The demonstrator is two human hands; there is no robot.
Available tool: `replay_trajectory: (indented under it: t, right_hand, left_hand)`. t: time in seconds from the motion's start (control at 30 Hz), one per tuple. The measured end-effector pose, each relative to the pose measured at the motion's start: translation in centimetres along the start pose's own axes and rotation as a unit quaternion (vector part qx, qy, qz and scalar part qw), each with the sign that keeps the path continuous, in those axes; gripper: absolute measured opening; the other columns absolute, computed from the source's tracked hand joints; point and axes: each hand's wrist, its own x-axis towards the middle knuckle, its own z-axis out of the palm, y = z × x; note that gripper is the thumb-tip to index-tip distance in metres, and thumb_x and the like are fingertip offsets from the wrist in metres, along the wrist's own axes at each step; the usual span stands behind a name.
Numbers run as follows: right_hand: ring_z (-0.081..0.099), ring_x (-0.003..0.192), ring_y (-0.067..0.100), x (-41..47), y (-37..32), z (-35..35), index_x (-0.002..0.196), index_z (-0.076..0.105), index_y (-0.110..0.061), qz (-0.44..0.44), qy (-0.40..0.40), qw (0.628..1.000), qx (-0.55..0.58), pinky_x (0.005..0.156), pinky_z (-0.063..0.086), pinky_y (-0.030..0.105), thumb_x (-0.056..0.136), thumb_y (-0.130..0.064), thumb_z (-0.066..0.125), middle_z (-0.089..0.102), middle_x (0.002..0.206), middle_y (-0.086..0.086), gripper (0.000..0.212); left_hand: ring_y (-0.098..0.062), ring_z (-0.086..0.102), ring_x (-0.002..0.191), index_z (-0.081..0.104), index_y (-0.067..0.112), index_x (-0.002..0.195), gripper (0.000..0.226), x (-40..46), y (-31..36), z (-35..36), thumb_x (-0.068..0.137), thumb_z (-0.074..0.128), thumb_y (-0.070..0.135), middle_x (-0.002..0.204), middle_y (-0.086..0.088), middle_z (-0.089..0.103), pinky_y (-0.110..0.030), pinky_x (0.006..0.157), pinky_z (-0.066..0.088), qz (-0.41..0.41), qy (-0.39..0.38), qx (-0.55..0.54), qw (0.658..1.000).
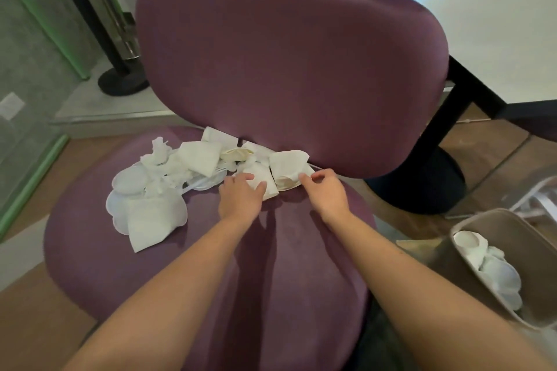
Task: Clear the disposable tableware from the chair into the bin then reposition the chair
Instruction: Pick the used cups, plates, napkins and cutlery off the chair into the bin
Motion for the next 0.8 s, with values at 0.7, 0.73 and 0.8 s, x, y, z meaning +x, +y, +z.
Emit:
replay_trajectory:
  t: [0.7,0.73,0.8]
  right_hand:
    - [0.059,0.073,0.021,1.0,-0.1,3.8,0.099,0.054,-0.02,0.086,-0.042,0.984,0.152,0.066,0.047,0.034,0.08,-0.019,0.06,0.066,0.094,0.002,0.02]
    - [0.058,0.073,0.021,0.7,0.1,3.5,0.095,0.055,-0.021,0.082,-0.041,0.981,0.169,0.067,0.048,0.035,0.08,-0.018,0.061,0.067,0.096,0.004,0.016]
    - [0.058,0.075,0.019,0.2,0.8,3.0,0.09,0.057,-0.025,0.071,-0.034,0.98,0.183,0.072,0.051,0.038,0.082,-0.022,0.063,0.069,0.098,0.005,0.011]
  left_hand:
    - [-0.021,0.051,0.123,0.038,0.026,0.14,0.081,1.2,-1.4,-0.8,0.073,0.078,0.048,0.134,0.006,0.053,-0.032,0.089,0.039,0.001,-0.056,-0.069,0.996]
    - [-0.02,0.051,0.122,0.039,0.027,0.139,0.079,0.8,-1.4,-0.9,0.074,0.078,0.046,0.133,0.007,0.054,-0.03,0.087,0.038,0.007,-0.058,-0.074,0.996]
    - [-0.018,0.053,0.115,0.042,0.03,0.134,0.071,0.0,-1.5,-1.0,0.074,0.078,0.043,0.128,0.009,0.056,-0.03,0.086,0.04,0.009,-0.056,-0.096,0.994]
